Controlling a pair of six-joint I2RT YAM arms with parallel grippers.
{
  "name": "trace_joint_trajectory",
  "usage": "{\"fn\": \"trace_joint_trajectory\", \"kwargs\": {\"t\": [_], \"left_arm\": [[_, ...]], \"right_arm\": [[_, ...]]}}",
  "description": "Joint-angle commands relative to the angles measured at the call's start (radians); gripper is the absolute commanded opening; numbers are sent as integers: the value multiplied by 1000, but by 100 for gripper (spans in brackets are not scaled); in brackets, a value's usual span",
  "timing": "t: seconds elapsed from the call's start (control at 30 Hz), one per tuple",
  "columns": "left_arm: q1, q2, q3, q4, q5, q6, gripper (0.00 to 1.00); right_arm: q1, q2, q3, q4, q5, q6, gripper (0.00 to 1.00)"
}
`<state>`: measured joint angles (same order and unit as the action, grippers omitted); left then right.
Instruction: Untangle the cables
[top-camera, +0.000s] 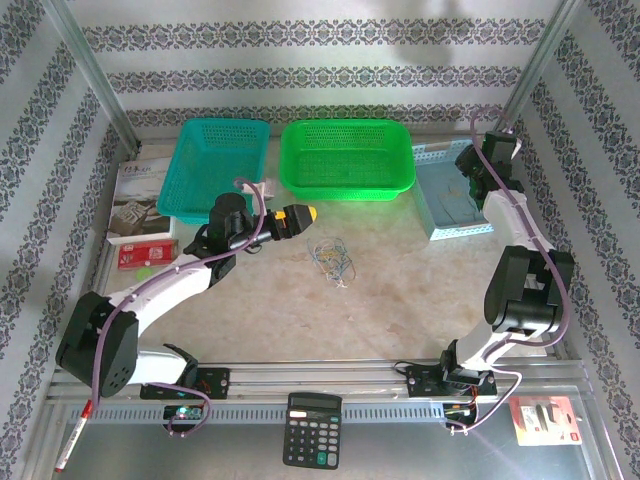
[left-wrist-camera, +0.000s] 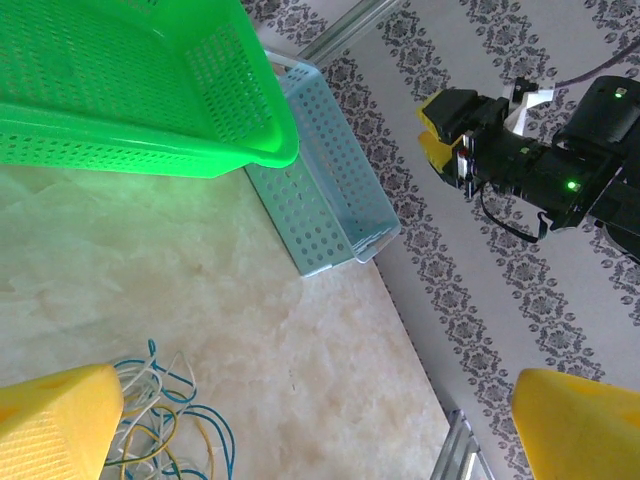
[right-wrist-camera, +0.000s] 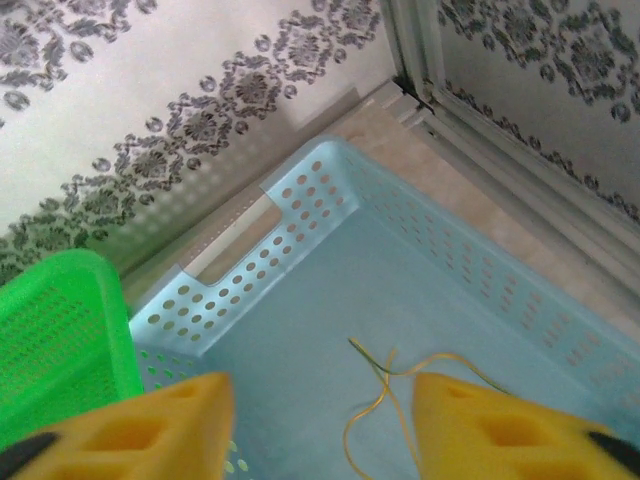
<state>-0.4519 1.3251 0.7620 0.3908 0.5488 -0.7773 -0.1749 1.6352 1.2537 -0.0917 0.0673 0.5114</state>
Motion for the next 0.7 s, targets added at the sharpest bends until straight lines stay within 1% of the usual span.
{"fn": "trace_joint_trajectory", "kwargs": {"t": [0.0,0.07,0.1,0.13,0.17,0.2,0.33,0.4,0.57,0.67], "left_arm": [[-12,-28,29,-26,-12,36,100],[-12,-27,25,-22,-13,35,100],[-12,-26,25,-22,-13,37,100],[-12,-24,23,-22,-12,37,100],[-11,-25,22,-21,-11,39,100],[-13,-24,22,-23,-11,40,100],[-11,-37,19,-41,-17,50,100],[-12,-45,15,-48,-22,52,100],[-11,-72,0,-83,-38,65,100],[-11,-94,-6,-126,-54,73,100]], "right_arm": [[-9,-31,29,26,-40,-2,67],[-8,-55,18,28,-52,4,77],[-9,-68,11,30,-62,11,84],[-9,-82,1,38,-74,12,93],[-9,-94,-8,46,-85,14,98],[-9,-109,-20,60,-95,22,98],[-6,-175,-59,81,-64,95,98],[-6,-204,-82,107,-87,120,98],[-8,-270,-184,241,-261,173,98],[-3,-284,-205,246,-393,212,92]]}}
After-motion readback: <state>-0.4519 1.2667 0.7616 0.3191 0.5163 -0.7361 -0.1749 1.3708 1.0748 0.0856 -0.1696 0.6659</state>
